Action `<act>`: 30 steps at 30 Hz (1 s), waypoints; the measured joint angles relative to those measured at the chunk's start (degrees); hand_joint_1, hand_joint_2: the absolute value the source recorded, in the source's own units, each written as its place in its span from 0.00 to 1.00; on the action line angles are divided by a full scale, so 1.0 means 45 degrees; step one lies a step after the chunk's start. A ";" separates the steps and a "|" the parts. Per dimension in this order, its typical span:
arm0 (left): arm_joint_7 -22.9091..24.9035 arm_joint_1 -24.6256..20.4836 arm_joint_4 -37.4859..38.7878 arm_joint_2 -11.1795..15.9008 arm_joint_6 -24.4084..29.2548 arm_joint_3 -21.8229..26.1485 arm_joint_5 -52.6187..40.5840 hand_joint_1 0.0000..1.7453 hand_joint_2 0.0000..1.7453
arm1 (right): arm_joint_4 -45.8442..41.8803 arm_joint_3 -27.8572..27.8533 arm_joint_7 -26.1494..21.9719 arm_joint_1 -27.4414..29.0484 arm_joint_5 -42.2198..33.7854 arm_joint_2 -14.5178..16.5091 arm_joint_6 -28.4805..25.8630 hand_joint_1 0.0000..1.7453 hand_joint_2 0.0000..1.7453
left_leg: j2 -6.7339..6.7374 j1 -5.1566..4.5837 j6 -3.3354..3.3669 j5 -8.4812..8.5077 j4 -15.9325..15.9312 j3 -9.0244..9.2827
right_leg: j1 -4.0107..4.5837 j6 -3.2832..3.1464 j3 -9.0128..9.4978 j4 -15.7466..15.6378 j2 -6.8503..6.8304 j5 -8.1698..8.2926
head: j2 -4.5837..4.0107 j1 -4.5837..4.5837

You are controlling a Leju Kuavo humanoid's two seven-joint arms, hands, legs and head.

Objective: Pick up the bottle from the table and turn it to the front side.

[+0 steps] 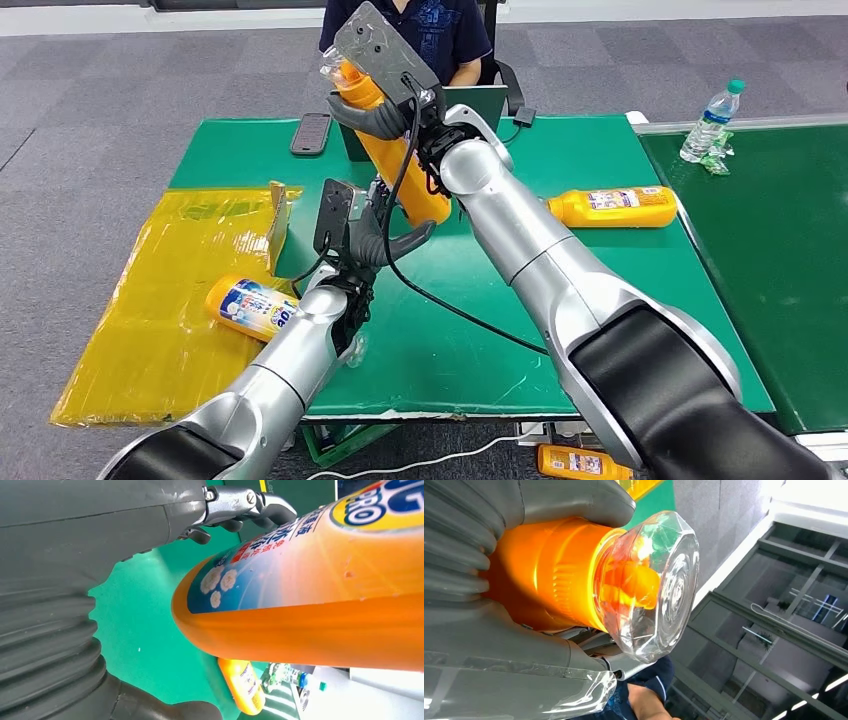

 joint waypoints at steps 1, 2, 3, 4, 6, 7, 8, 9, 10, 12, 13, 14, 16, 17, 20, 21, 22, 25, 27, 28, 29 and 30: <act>0.0001 0.0002 -0.0002 0.0000 0.0000 -0.0008 0.0001 0.00 1.00 | 0.0000 0.0000 0.0000 0.0000 0.0000 0.0000 0.0000 1.00 1.00 | 0.0000 0.0000 0.0000 0.0000 0.0000 0.0000 | 0.0000 0.0000 0.0000 0.0000 0.0000 0.0000 | 0.0000 0.0000; 0.0001 0.0002 -0.0002 0.0000 0.0000 -0.0008 0.0001 0.00 1.00 | 0.0000 0.0000 0.0000 0.0000 0.0000 0.0000 0.0000 1.00 1.00 | 0.0000 0.0000 0.0000 0.0000 0.0000 0.0000 | 0.0000 0.0000 0.0000 0.0000 0.0000 0.0000 | 0.0000 0.0000; 0.0002 0.0002 -0.0004 0.0000 0.0000 -0.0012 0.0001 0.00 1.00 | 0.0000 0.0000 0.0000 0.0000 0.0000 0.0000 0.0000 1.00 1.00 | 0.0000 0.0000 0.0000 0.0000 0.0000 0.0000 | 0.0000 0.0000 0.0000 0.0000 0.0000 0.0000 | 0.0000 0.0000; 0.0013 0.0007 -0.0011 0.0000 -0.0011 -0.0068 0.0105 0.00 1.00 | 0.0000 -0.0002 0.0000 0.0001 0.0004 0.0000 0.0000 1.00 1.00 | 0.0000 0.0000 0.0000 0.0000 0.0000 0.0000 | 0.0000 0.0000 0.0000 0.0000 0.0000 0.0000 | 0.0000 0.0000; 0.0019 0.0085 -0.0083 -0.0002 0.0102 -0.0634 0.1105 0.00 1.00 | 0.0000 -0.0028 0.0002 0.0046 0.0064 0.0000 0.0006 1.00 1.00 | 0.0000 0.0000 0.0000 0.0000 0.0000 0.0001 | 0.0001 0.0000 0.0000 0.0000 -0.0001 0.0000 | 0.0000 0.0000; 0.0010 0.0134 -0.0117 -0.0004 0.0206 -0.1010 0.1705 0.00 1.00 | -0.0001 -0.0041 0.0002 0.0087 0.0112 0.0000 0.0021 1.00 1.00 | 0.0000 0.0000 0.0000 0.0000 0.0000 0.0000 | 0.0001 0.0000 0.0000 0.0000 -0.0001 0.0000 | 0.0000 0.0000; -0.0020 0.0184 -0.0143 -0.0005 0.0342 -0.1391 0.2253 0.00 1.00 | -0.0004 -0.0055 0.0002 0.0137 0.0160 0.0000 0.0041 1.00 1.00 | -0.0001 0.0000 0.0000 0.0000 0.0000 0.0000 | 0.0001 0.0000 0.0000 0.0000 -0.0001 0.0000 | 0.0001 0.0000; -0.0051 0.0207 -0.0141 -0.0005 0.0444 -0.1623 0.2469 0.00 1.00 | -0.0011 -0.0064 0.0001 0.0181 0.0191 0.0001 0.0066 1.00 1.00 | -0.0001 0.0000 0.0000 0.0000 0.0000 -0.0001 | 0.0000 0.0000 0.0000 0.0000 -0.0001 0.0000 | 0.0002 0.0000; -0.0082 0.0224 -0.0137 -0.0005 0.0530 -0.1825 0.2625 0.00 1.00 | -0.0021 -0.0079 0.0000 0.0218 0.0214 0.0002 0.0088 1.00 1.00 | -0.0001 0.0000 0.0000 0.0000 0.0000 -0.0001 | 0.0000 0.0000 -0.0001 0.0000 -0.0001 0.0000 | 0.0002 0.0000; -0.0115 0.0238 -0.0133 -0.0005 0.0643 -0.2129 0.2806 0.00 1.00 | -0.0036 -0.0123 0.0000 0.0267 0.0238 0.0006 0.0117 1.00 1.00 | 0.0000 0.0000 0.0000 -0.0001 0.0000 -0.0002 | 0.0000 0.0000 -0.0001 0.0000 -0.0001 0.0000 | 0.0004 0.0000; -0.0120 0.0241 -0.0133 -0.0005 0.0674 -0.2240 0.2857 0.00 1.00 | -0.0039 -0.0145 0.0000 0.0282 0.0248 0.0007 0.0130 1.00 1.00 | 0.0000 0.0000 0.0000 -0.0001 0.0000 -0.0002 | 0.0000 0.0000 0.0000 0.0000 -0.0001 0.0000 | 0.0002 0.0000; -0.0120 0.0244 -0.0133 -0.0005 0.0691 -0.2332 0.2894 0.00 1.00 | -0.0040 -0.0163 0.0000 0.0294 0.0257 0.0009 0.0141 1.00 1.00 | 0.0000 0.0000 0.0000 -0.0001 0.0000 -0.0002 | 0.0000 0.0000 0.0000 0.0000 -0.0001 0.0000 | 0.0004 0.0000; -0.0120 0.0253 -0.0131 -0.0005 0.0712 -0.2467 0.2940 0.00 1.00 | -0.0042 -0.0186 0.0000 0.0316 0.0267 0.0010 0.0154 1.00 1.00 | 0.0000 0.0000 0.0000 0.0000 0.0000 -0.0001 | 0.0001 0.0000 0.0000 0.0000 -0.0001 0.0000 | 0.0002 0.0000; -0.0120 0.0257 -0.0130 -0.0005 0.0748 -0.2523 0.2984 0.00 1.00 | -0.0044 -0.0192 0.0000 0.0323 0.0267 0.0011 0.0155 1.00 1.00 | 0.0000 0.0000 0.0000 0.0000 0.0000 -0.0001 | 0.0001 0.0000 0.0000 0.0000 -0.0001 0.0000 | 0.0003 0.0000; -0.0204 0.0258 -0.0130 -0.0005 0.1078 -0.2737 0.3267 0.00 1.00 | -0.0042 -0.0199 -0.0004 0.0339 0.0196 0.0038 0.0180 1.00 1.00 | 0.0000 0.0000 0.0000 0.0000 0.0000 -0.0001 | 0.0001 0.0000 0.0000 0.0000 0.0000 0.0000 | 0.0000 0.0000; -0.0289 0.0256 -0.0130 -0.0005 0.1267 -0.2833 0.3373 0.00 1.00 | -0.0042 -0.0199 -0.0007 0.0340 0.0091 0.0052 0.0184 1.00 1.00 | 0.0000 0.0000 0.0000 0.0000 0.0000 -0.0001 | 0.0001 0.0000 0.0000 0.0000 0.0000 0.0000 | 0.0000 0.0000; -0.0398 0.0250 -0.0123 -0.0005 0.1470 -0.2932 0.3463 0.00 1.00 | -0.0041 -0.0199 -0.0013 0.0340 -0.0064 0.0068 0.0164 1.00 1.00 | 0.0000 0.0000 0.0000 0.0000 0.0000 -0.0001 | 0.0002 0.0000 0.0000 0.0000 -0.0001 0.0000 | 0.0000 0.0000; -0.0720 0.0178 -0.0062 -0.0005 0.2034 -0.3150 0.3572 0.00 1.00 | -0.0039 -0.0194 -0.0023 0.0336 -0.0694 0.0132 -0.0010 1.00 1.00 | 0.0000 0.0000 0.0000 0.0000 0.0000 -0.0002 | 0.0002 0.0000 0.0000 0.0000 -0.0002 0.0000 | 0.0001 0.0000; -0.0844 0.0105 0.0004 -0.0005 0.2306 -0.3214 0.3554 0.00 1.00 | -0.0039 -0.0157 -0.0021 0.0330 -0.1127 0.0175 -0.0159 1.00 1.00 | 0.0000 0.0001 0.0000 0.0000 0.0000 -0.0003 | 0.0002 0.0000 0.0000 0.0000 -0.0001 0.0000 | 0.0001 0.0000; -0.0872 0.0065 0.0046 -0.0005 0.2403 -0.3233 0.3541 0.00 1.00 | -0.0040 -0.0110 -0.0018 0.0328 -0.1326 0.0192 -0.0223 1.00 1.00 | 0.0000 0.0001 0.0000 0.0000 0.0000 -0.0003 | 0.0002 0.0000 0.0000 0.0000 0.0000 0.0000 | 0.0001 0.0000; -0.0885 0.0023 0.0097 -0.0005 0.2471 -0.3252 0.3530 0.00 1.00 | -0.0041 -0.0029 -0.0012 0.0329 -0.1535 0.0204 -0.0286 1.00 1.00 | 0.0000 0.0001 0.0000 0.0000 0.0000 -0.0004 | 0.0002 0.0000 0.0000 0.0000 -0.0001 0.0000 | 0.0001 0.0000; -0.0885 -0.0023 0.0153 -0.0005 0.2515 -0.3266 0.3523 0.00 1.00 | -0.0042 0.0078 -0.0007 0.0329 -0.1733 0.0211 -0.0340 1.00 1.00 | 0.0000 0.0001 0.0000 0.0000 0.0000 -0.0004 | 0.0002 0.0000 0.0000 0.0000 -0.0001 0.0000 | 0.0002 0.0000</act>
